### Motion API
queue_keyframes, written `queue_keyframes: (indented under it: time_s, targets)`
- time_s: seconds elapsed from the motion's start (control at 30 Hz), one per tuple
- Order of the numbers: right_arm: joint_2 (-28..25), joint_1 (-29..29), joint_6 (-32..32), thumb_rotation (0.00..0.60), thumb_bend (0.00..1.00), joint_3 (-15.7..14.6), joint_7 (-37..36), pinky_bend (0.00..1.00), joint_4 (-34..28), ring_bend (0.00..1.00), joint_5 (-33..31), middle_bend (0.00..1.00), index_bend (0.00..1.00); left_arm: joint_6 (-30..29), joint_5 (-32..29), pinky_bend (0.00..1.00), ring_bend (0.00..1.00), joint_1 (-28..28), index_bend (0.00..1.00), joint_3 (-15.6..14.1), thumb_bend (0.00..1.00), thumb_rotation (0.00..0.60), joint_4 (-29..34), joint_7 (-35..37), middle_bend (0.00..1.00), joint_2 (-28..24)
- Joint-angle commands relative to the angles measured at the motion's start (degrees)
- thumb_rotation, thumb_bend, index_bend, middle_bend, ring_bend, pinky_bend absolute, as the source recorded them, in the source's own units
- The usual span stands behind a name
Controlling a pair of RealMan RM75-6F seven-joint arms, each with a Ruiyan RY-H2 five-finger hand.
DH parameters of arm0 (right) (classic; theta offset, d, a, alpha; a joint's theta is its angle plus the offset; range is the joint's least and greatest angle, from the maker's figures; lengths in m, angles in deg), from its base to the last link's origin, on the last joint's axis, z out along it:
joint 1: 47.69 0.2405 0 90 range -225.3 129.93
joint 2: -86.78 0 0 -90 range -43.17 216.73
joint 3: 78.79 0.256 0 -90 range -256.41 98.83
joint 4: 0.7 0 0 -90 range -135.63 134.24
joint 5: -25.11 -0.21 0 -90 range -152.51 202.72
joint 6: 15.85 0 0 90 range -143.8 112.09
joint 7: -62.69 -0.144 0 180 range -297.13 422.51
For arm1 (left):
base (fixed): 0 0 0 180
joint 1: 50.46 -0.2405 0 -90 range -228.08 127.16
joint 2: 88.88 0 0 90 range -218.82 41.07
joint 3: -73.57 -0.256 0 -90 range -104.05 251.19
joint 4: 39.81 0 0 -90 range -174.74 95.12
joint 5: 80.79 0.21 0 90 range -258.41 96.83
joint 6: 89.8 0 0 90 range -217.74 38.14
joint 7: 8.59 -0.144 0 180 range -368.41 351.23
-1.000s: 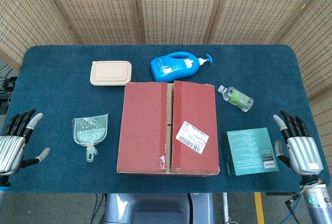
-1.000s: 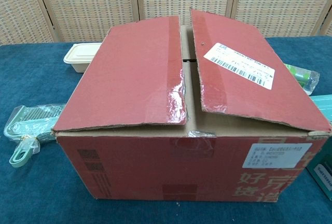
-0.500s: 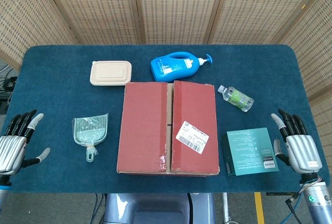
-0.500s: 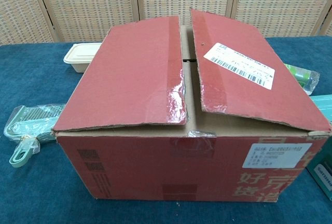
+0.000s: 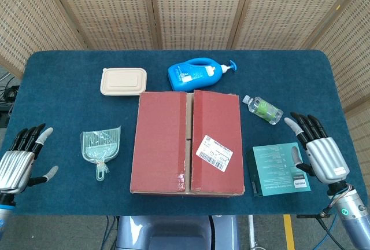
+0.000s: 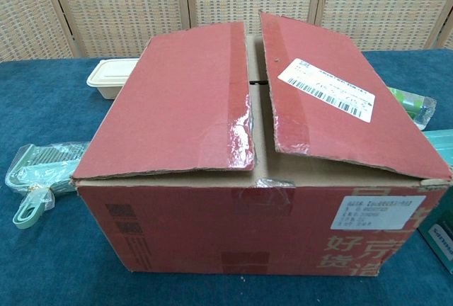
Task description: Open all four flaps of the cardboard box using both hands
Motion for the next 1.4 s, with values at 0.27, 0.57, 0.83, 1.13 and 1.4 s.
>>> queue_keyframes:
  time_s: [0.27,0.57,0.83,1.13,1.4]
  targets:
    - [-2.9,8.7,6.4,0.600,0.93,2.2,-8.3,0.00,-5.0,0.00,6.2,0.20,0.19,1.2,0.4,0.00,0.00,1.1,0.04,0.2,0.29,0.514,0.4,-0.5,0.00,-0.1]
    - [-1.7,16.1,12.8,0.600,0.98,3.7,-14.8,0.00,-6.6,0.00,6.5,0.26,0.27,3.3,0.4,0.00,0.00,2.4,0.04,0.0,0.30,0.513,0.8,-2.1,0.00,-0.5]
    - [-0.2,21.9,18.3,0.600,0.98,4.4,-14.9,0.00,-7.6,0.00,5.9,0.26,0.28,4.7,0.3,0.00,0.00,3.7,0.04,0.2,0.30,0.514,1.0,-3.0,0.00,0.1]
    - [3.3,27.1,24.2,0.600,0.98,4.3,-11.5,0.00,-7.9,0.00,4.3,0.26,0.28,6.7,-0.7,0.00,0.00,5.4,0.04,0.8,0.30,0.512,-0.2,-3.8,0.00,1.1]
    - [6.0,29.9,27.6,0.600,0.98,4.3,-7.4,0.00,-6.8,0.00,2.0,0.27,0.29,7.3,-1.5,0.00,0.00,5.9,0.04,0.9,0.30,0.512,-0.9,-3.8,0.00,1.8]
